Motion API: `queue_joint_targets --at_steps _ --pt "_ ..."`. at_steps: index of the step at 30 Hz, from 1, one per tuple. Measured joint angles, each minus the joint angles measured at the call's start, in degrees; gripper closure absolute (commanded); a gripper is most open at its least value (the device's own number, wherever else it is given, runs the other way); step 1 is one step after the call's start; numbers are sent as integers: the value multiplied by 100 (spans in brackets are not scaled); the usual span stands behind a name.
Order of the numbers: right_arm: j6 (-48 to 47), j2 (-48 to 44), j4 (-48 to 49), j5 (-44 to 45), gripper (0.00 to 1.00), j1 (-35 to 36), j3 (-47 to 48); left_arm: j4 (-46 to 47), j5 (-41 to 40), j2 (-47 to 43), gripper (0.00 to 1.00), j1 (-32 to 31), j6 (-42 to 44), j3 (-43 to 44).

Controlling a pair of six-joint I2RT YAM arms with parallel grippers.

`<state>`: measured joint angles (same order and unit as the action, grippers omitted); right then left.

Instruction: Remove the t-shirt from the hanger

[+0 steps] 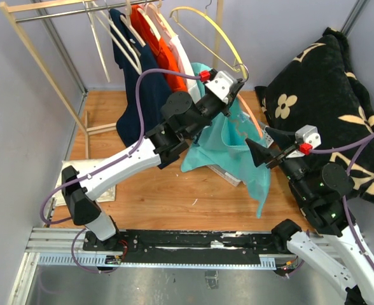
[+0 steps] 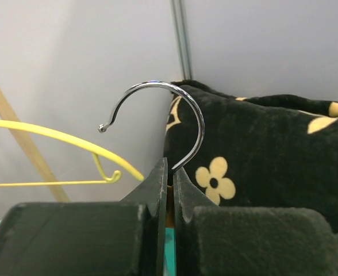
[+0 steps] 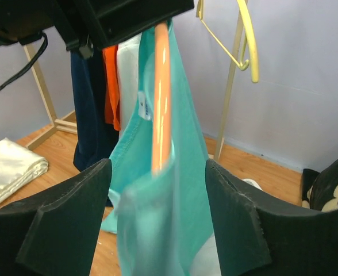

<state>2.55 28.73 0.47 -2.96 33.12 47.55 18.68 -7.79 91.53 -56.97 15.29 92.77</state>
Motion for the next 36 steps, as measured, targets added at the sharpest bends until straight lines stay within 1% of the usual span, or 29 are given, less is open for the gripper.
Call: queue_joint_targets --at_steps 5,11,16,20,28,29,33,36 --pt "-4 -127 -319 55 31 0 39 -254 -269 262 99 15 140 568" --pt "-22 -568 -734 151 31 0 39 -588 -466 693 99 70 269 1495" --pt "-24 -876 -1029 225 35 0 35 -850 -568 966 99 109 404 2059" --pt "-63 -1051 -1228 350 40 0 -13 -970 -610 1071 99 136 463 2267" --pt "-177 -1152 -1639 807 43 0 -96 -1143 -610 1075 99 140 503 2339" --pt "-201 -1163 -1681 879 45 0 -98 -1156 -608 1075 99 140 503 2339" --pt "-293 -1165 -1777 1095 61 0 -98 -1167 -586 1051 100 140 494 2334" --pt "-348 -1165 -1818 1202 69 0 -98 -1172 -560 957 99 140 481 2256"
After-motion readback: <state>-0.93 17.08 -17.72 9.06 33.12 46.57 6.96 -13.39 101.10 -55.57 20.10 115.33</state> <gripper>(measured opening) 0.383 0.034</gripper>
